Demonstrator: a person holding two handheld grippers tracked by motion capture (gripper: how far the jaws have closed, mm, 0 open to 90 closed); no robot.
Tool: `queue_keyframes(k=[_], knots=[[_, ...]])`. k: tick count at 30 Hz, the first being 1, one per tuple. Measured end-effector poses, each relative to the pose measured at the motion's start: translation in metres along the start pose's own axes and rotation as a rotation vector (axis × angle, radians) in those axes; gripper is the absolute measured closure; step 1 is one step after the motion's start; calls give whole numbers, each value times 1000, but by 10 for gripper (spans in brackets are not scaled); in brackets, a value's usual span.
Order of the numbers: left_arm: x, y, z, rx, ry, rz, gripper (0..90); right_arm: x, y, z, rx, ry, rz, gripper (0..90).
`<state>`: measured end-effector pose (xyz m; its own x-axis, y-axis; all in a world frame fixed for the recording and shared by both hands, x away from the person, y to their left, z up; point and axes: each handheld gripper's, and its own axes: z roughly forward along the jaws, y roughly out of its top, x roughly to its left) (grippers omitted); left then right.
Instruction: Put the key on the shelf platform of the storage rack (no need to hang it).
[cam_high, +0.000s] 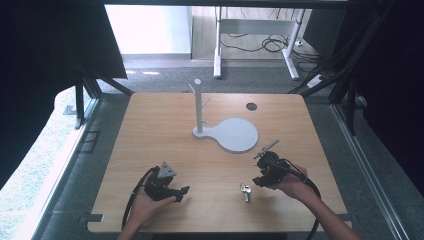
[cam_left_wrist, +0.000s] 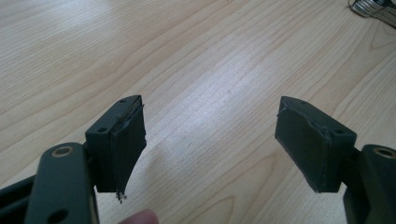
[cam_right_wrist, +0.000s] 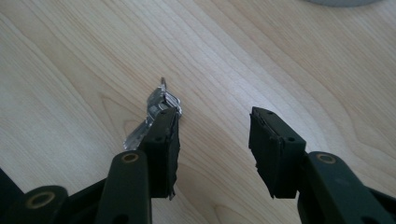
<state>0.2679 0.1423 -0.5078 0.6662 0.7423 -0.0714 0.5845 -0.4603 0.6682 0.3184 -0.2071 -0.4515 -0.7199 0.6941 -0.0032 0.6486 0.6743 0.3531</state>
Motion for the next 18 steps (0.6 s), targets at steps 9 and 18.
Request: queue_keyframes(k=[9,18], knots=[[0,-1,4,19,6,15,244,13,13,12,38,35,-37,570],[-4,0,7,29,6,33,241,21,25,27,68,51,-58,614]])
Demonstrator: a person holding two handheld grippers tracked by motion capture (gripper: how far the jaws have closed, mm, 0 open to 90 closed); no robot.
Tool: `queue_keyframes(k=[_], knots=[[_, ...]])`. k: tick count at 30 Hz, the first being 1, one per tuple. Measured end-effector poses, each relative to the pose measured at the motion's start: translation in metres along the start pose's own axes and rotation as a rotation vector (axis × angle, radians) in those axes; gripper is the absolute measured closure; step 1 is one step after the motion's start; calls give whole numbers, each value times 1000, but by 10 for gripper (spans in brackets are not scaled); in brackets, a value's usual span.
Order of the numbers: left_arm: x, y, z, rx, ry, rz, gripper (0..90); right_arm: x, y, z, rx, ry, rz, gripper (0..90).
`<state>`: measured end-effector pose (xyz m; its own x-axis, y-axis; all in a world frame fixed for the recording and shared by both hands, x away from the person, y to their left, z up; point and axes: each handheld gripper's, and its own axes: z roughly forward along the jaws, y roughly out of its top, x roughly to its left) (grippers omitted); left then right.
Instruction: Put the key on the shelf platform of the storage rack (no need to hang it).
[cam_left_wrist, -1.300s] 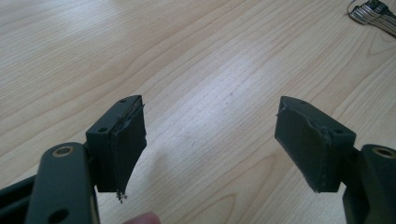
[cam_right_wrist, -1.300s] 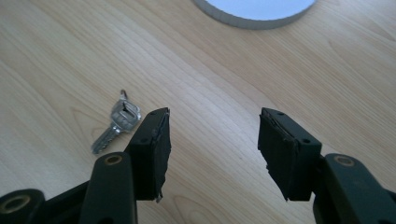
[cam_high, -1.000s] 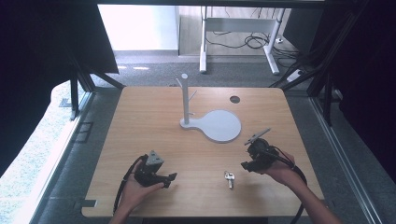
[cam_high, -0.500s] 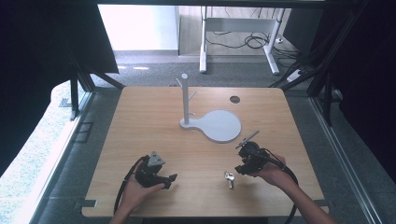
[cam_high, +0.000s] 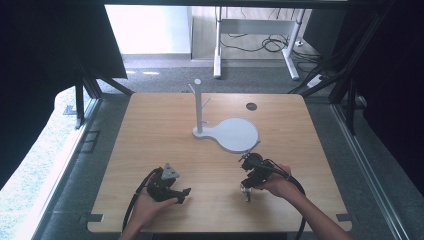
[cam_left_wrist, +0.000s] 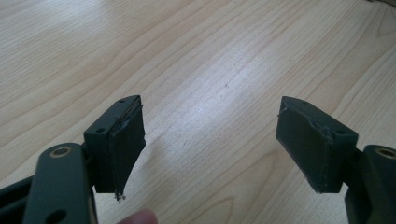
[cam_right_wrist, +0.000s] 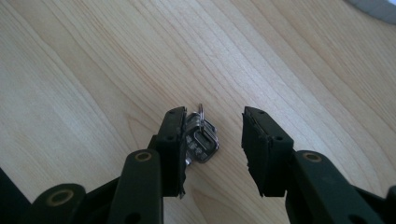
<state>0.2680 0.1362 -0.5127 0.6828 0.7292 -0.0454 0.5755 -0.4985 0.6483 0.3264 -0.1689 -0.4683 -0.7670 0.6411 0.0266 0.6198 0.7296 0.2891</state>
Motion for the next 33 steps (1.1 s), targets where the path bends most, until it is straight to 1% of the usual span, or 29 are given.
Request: queue_keyframes(k=[5,9,14,17,21,22,24,29,33], knots=[[1,0,0,-3,0,-3,241,2,6,8,29,3,-4,638],[2,0,1,2,0,0,241,1,11,12,24,-9,-14,675],[1,0,0,3,-2,2,241,0,13,21,59,-10,-19,697],[1,-1,1,4,0,3,241,0,14,24,67,-7,-18,712],[0,0,-1,2,-1,9,240,-2,15,28,74,3,-20,755],[-1,0,-1,2,-1,10,240,-1,15,29,80,7,-13,764],[-1,0,0,6,-2,13,240,-2,15,32,95,13,-16,770],[-1,0,2,12,-1,15,238,-2,15,33,97,28,-5,794],[-1,0,2,19,1,20,237,-3,16,34,102,49,9,824]])
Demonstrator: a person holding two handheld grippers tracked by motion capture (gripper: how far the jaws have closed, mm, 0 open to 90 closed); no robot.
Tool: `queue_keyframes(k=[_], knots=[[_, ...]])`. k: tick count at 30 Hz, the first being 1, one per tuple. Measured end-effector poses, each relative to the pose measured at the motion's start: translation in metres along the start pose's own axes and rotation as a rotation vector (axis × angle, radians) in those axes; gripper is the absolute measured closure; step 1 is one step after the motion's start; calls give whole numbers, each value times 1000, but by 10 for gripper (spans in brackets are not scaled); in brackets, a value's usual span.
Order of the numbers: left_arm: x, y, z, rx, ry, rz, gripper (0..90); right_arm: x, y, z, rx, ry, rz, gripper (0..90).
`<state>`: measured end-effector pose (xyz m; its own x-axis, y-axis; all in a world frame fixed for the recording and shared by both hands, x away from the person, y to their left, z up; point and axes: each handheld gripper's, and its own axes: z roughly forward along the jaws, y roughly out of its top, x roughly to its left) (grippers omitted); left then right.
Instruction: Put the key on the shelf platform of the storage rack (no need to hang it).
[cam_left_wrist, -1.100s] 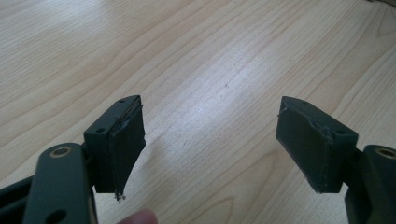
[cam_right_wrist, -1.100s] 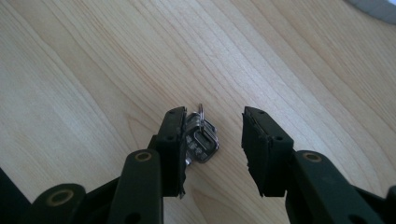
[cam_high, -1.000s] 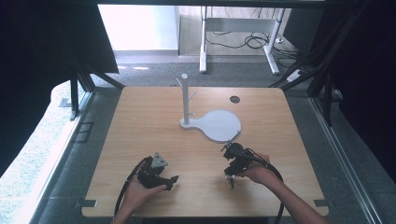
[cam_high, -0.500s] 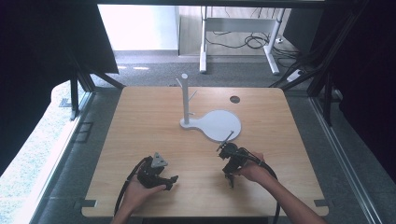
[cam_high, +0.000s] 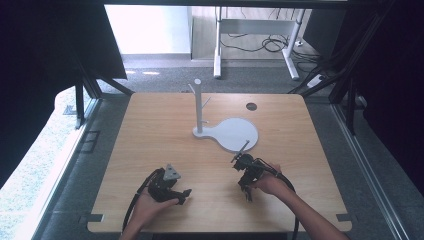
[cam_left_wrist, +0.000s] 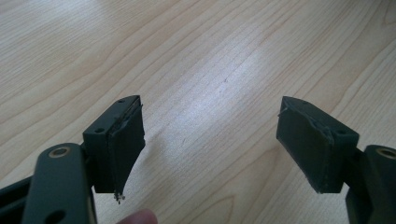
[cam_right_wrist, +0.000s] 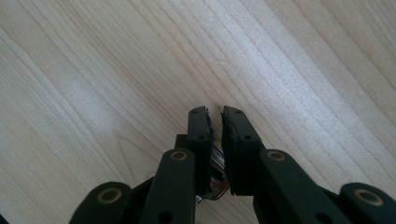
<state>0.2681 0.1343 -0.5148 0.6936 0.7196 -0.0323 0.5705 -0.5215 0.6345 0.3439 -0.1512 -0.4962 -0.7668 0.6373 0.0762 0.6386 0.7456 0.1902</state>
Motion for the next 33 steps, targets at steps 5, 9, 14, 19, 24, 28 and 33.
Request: queue_keyframes(k=[5,9,14,19,24,28,33], knots=[[0,1,-4,-16,0,-1,238,-1,-1,1,18,17,8,882],[0,0,-2,-13,2,2,238,-2,0,1,34,21,-11,884],[0,0,-1,-7,1,4,238,-3,-1,-2,25,19,-5,843],[1,0,-1,-6,3,6,238,-4,-3,-6,18,22,6,832],[0,0,-1,-10,1,9,239,-5,-5,-7,24,26,10,845],[0,0,-1,-7,1,9,239,-5,-5,-4,34,30,14,870],[1,0,-2,-13,0,8,240,-5,-5,-3,56,36,5,891]])
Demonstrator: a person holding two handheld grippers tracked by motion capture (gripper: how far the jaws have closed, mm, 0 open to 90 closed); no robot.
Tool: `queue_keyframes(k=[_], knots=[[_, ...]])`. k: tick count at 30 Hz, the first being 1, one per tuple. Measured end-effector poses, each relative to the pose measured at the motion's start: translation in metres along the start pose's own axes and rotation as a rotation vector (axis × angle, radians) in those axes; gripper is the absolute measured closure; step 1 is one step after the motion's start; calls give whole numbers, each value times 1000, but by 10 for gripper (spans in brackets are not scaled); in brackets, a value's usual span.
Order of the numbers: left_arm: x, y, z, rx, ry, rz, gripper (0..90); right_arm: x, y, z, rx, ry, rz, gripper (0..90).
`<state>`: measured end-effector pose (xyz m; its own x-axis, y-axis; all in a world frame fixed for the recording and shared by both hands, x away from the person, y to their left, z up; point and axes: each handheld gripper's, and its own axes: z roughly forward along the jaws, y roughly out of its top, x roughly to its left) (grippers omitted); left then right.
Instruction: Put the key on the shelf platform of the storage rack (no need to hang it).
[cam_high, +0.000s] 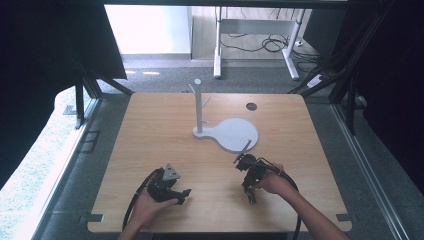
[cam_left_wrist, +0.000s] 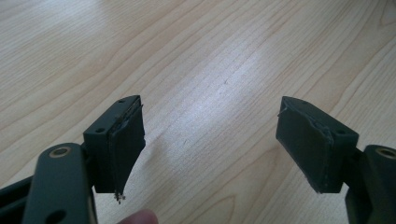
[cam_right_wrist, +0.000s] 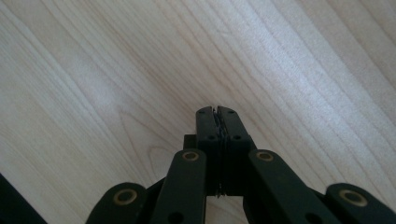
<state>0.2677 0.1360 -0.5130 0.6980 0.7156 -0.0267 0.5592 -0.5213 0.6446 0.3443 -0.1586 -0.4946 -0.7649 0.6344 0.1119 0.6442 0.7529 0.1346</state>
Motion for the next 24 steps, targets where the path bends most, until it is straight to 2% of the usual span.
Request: queue_keyframes(k=[4,9,17,24], knots=[[1,0,-2,-4,1,-2,240,2,0,-3,26,-12,-14,897],[2,0,-3,-10,3,-7,240,5,-1,-12,25,-34,-19,899],[2,0,-3,-5,4,-3,240,6,-3,-33,7,-74,-45,900],[2,0,-3,-10,0,-10,240,7,-1,-54,-14,-104,-46,900]])
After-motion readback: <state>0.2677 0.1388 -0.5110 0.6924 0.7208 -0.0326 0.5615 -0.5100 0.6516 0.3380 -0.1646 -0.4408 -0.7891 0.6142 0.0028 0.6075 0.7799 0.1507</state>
